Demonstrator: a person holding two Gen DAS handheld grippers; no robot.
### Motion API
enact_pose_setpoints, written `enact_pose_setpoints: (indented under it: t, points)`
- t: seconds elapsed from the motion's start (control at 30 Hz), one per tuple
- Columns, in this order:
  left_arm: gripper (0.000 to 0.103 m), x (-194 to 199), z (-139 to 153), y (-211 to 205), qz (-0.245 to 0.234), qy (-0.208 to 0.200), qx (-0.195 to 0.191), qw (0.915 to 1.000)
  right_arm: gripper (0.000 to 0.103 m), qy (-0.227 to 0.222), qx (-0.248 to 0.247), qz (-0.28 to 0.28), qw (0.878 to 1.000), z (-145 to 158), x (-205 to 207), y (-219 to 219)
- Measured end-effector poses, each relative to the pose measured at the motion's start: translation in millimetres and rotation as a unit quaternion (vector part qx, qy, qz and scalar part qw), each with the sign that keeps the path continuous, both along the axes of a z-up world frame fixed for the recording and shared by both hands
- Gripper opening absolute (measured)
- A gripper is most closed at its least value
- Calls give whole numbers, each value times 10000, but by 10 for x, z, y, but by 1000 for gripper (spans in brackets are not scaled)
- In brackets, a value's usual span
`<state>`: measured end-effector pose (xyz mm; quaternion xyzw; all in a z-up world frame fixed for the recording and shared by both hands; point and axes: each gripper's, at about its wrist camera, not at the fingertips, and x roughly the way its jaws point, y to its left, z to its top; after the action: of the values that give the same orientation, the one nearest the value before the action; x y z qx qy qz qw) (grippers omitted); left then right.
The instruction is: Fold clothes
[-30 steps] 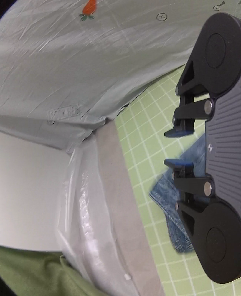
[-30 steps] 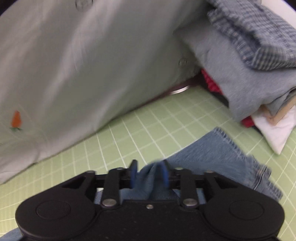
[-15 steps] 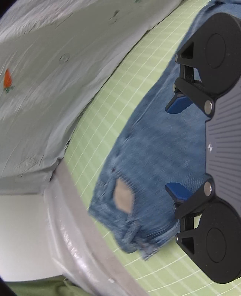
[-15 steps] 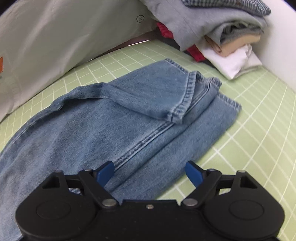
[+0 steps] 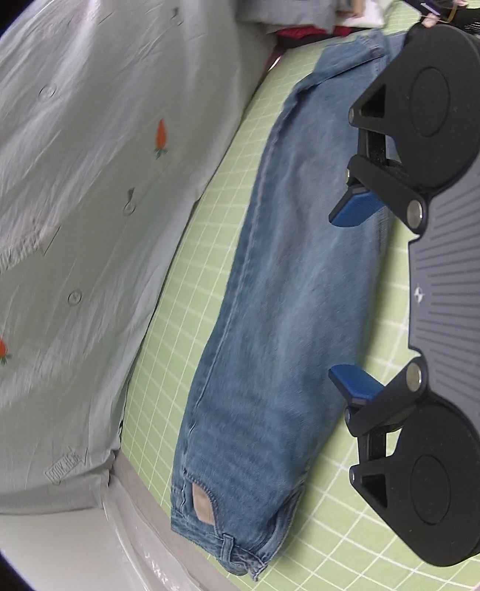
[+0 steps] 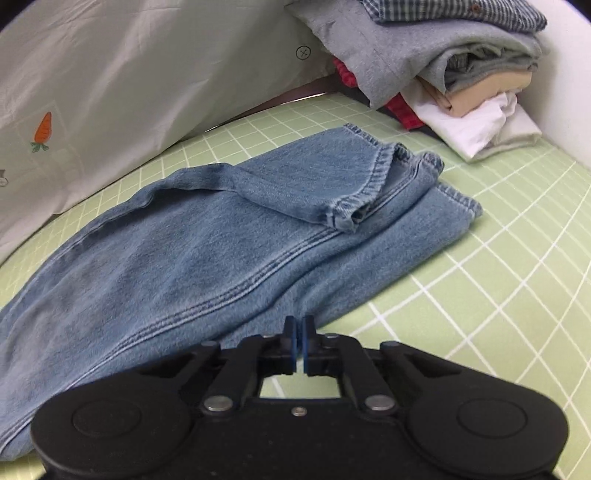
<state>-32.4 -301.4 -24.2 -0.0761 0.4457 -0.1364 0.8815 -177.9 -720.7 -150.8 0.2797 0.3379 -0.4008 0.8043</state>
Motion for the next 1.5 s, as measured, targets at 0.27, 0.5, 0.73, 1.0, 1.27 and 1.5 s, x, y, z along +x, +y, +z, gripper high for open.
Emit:
enact_pose_setpoints:
  t: [0.27, 0.5, 0.73, 1.0, 1.27, 1.5]
  points:
    - [91, -226, 27, -259, -181, -21, 69, 9998, 96, -24, 8, -176, 9998, -59, -208, -189]
    - [93, -47, 95, -558, -158, -205, 149, 9996, 92, 369, -271, -92, 9989, -99, -97, -572]
    - [93, 5, 167, -761, -250, -397, 248, 9986, 12, 84, -292, -92, 9995, -17, -214, -756]
    - [93, -266, 128, -678, -490, -287, 410, 9975, 15, 503, -233, -253, 9981, 47, -797, -242]
    - [93, -219, 6, -878, -754, -112, 302, 9966, 88, 899, -1398, 146, 9860, 268, -789, -28]
    - [93, -117, -67, -1125, -995, -85, 199, 9948, 83, 1361, -1739, 1383, 9655, 152, -270, -92]
